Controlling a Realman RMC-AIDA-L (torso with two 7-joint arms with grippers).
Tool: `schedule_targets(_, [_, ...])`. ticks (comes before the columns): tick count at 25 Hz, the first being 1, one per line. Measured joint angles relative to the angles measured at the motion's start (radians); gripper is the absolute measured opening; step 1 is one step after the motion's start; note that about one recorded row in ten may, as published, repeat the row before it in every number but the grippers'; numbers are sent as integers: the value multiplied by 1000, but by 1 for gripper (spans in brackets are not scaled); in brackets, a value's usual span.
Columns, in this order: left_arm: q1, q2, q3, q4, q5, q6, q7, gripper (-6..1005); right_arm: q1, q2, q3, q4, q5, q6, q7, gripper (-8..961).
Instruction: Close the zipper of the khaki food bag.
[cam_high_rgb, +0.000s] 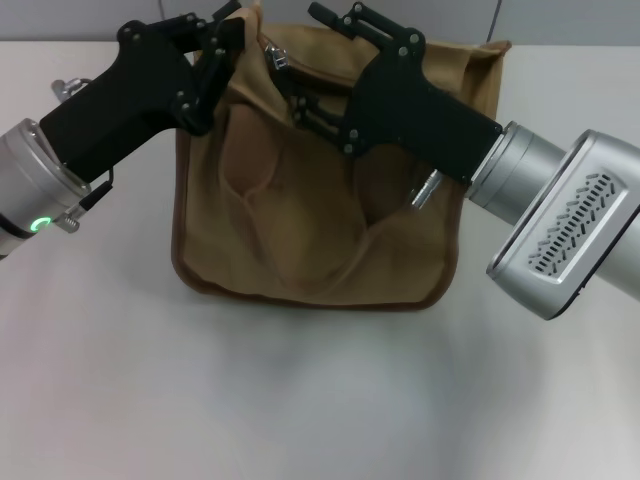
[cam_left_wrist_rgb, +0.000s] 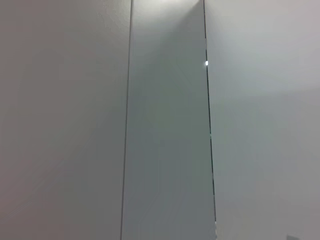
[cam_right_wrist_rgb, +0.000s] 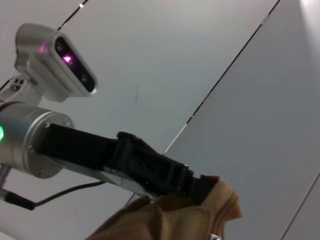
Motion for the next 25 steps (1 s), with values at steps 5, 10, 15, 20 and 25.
schedule_targets(5, [-13, 0, 5, -10, 0, -8, 0, 34, 5, 0, 9, 12, -39, -1, -2, 614])
schedule_targets(10, [-17, 0, 5, -11, 0, -10, 0, 37, 1, 0, 30, 15, -58, 4, -3, 613])
schedule_targets(15, [-25, 0, 5, -16, 0, -11, 0, 39, -1, 0, 101, 16, -68, 33, -3, 611])
schedule_targets(20, [-29, 0, 6, -24, -1, -12, 0, 41, 9, 0, 142, 33, -107, 36, -3, 613])
schedule_targets(25, [-24, 0, 6, -26, 1, -13, 1, 43, -8, 0, 192, 36, -215, 32, -3, 612])
